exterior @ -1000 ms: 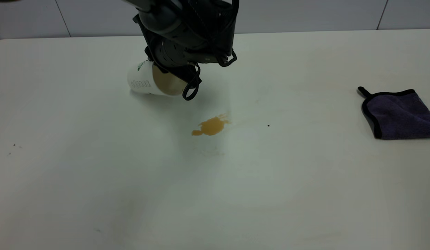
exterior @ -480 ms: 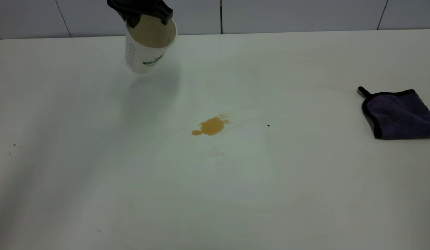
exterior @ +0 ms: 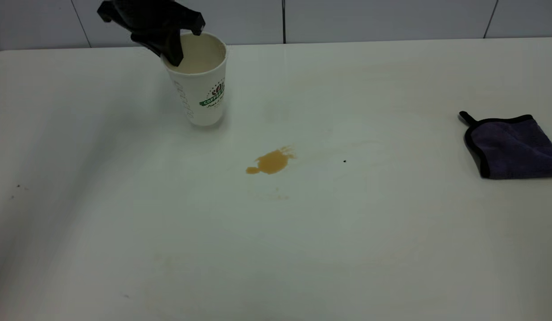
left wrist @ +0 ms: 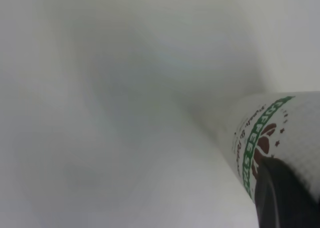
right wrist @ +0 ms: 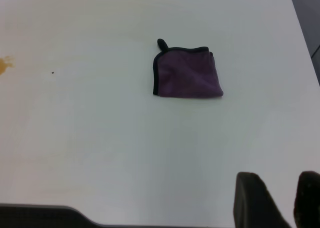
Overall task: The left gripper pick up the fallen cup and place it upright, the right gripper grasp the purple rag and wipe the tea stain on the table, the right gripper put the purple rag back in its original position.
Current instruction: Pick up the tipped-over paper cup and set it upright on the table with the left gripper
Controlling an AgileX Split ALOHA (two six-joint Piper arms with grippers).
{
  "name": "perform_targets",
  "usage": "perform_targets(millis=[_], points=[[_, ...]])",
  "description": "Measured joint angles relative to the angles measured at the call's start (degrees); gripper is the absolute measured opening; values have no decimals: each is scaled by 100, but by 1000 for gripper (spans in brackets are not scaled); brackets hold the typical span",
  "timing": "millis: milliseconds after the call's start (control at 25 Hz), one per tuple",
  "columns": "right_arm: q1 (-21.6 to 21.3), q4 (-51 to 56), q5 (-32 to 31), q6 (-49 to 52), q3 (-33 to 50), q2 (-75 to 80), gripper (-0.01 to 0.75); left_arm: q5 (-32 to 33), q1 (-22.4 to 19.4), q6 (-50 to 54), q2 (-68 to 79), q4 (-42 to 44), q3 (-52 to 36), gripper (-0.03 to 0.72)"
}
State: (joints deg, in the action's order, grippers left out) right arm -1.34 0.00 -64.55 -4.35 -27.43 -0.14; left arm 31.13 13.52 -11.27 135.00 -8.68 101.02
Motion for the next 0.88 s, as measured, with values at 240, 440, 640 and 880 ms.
perform_targets(millis=[240,440,640,880], points=[[0,0,0,0,0,0,239,-2,-109,-283,194,-578,0,-22],[0,0,0,0,0,0,239,-74,-103,-214,342,-628,0,-13],[0,0,5,0,0,0,239,-81,-103,-173,347,-628,0,46],[0,0,5,0,0,0,239,-81,-103,-171,334,-623,0,385]])
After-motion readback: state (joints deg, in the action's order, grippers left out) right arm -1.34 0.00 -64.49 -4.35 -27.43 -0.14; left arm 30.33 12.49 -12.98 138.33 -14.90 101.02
